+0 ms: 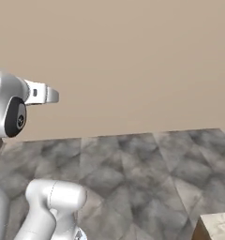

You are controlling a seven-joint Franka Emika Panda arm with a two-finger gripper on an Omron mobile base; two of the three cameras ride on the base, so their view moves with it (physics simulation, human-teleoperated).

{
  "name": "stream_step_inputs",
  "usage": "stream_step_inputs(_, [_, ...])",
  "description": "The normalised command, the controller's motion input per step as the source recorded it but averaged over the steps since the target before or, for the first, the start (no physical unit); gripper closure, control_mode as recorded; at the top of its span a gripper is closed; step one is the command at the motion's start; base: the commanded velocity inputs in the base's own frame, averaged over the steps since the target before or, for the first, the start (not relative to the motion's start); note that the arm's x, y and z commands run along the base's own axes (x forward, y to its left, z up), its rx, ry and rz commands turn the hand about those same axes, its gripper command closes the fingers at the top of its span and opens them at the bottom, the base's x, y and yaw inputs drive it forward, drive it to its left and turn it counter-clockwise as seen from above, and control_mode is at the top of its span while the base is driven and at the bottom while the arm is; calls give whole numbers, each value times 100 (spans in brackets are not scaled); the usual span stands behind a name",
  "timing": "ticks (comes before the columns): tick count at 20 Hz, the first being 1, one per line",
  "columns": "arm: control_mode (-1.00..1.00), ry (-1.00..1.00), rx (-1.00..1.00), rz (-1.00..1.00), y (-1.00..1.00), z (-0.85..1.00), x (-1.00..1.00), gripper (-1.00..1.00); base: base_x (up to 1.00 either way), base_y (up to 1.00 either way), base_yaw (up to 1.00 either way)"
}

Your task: Pick the kettle from the counter and place it on a stove burner. Then turn the burner on.

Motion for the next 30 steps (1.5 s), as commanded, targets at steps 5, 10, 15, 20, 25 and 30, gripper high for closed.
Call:
stream_step_inputs(5, [100, 0, 0, 0, 0, 0, 0, -100, 100, 62, -41])
stream_step_inputs(10, [100, 0, 0, 0, 0, 0, 0, -100, 100, 68, -48])
stream_step_inputs(15, [100, 0, 0, 0, 0, 0, 0, -100, 100, 80, -58])
stream_step_inputs(20, [100, 0, 0, 0, 0, 0, 0, -100, 100, 63, -65])
stream_step_inputs(25, [100, 0, 0, 0, 0, 0, 0, -100, 100, 44, -69])
stream_step_inputs(30, [100, 0, 0, 0, 0, 0, 0, -100, 100, 53, -60])
